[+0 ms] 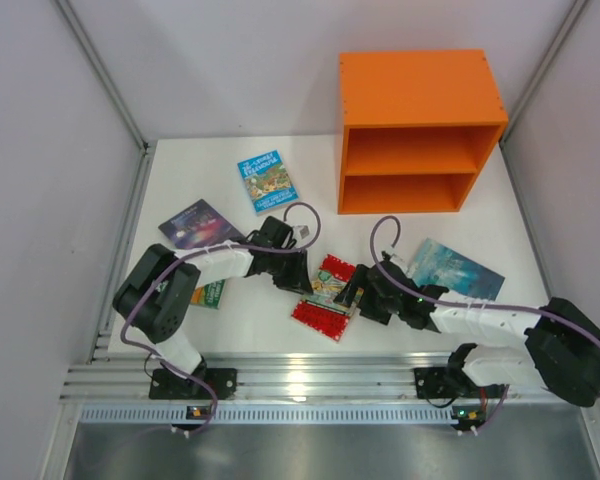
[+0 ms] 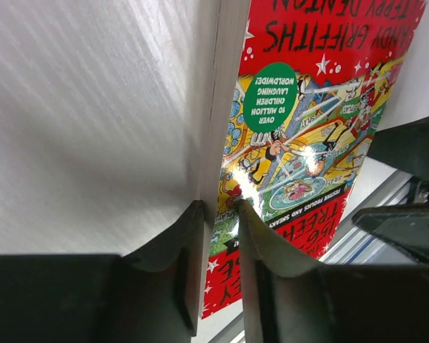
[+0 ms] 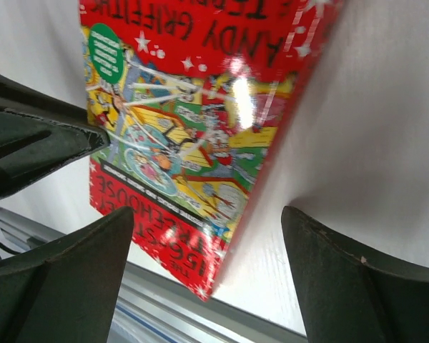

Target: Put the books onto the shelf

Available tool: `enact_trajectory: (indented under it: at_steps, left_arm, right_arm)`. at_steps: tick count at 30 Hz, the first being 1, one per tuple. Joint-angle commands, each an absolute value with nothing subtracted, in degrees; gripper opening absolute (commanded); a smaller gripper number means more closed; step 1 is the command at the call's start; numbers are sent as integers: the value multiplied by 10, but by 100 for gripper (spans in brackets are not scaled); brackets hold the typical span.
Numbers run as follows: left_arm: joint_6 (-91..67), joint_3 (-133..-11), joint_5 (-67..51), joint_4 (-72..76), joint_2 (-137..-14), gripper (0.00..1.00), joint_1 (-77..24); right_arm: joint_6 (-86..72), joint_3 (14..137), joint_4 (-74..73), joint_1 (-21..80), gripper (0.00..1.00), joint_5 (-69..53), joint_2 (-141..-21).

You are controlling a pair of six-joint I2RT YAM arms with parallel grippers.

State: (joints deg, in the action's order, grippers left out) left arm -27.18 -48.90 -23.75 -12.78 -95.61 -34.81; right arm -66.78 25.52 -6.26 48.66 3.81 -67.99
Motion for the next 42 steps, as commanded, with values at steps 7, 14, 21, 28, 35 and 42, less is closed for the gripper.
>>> enact_trajectory:
  at_steps: [7, 14, 21, 28, 35, 42]
  left_arm:
    - [-315, -423, -280, -86, -1039, 0, -309]
    - [-347, -385, -370, -33, -1081, 0, -267]
    - [-364, -372, -387, -17, -1095, 0, -250]
    - [-364, -365, -395, -14, -1128, 0, -216]
    - [-369, -369, -397, -18, -1144, 0, -205]
    - [-371, -374, -390, -25, -1152, 0, -201]
  right_arm:
    - [-629, 263, 89, 507, 89, 12, -733]
    - [-599, 235, 231, 498, 93, -62, -643]
    - [-622, 183, 299, 483, 95, -76, -607]
    - [-653, 178, 185, 476, 94, -24, -614]
    - [-697, 163, 152, 474, 94, -2, -640]
    - [-707, 160, 204, 473, 93, -2, -710]
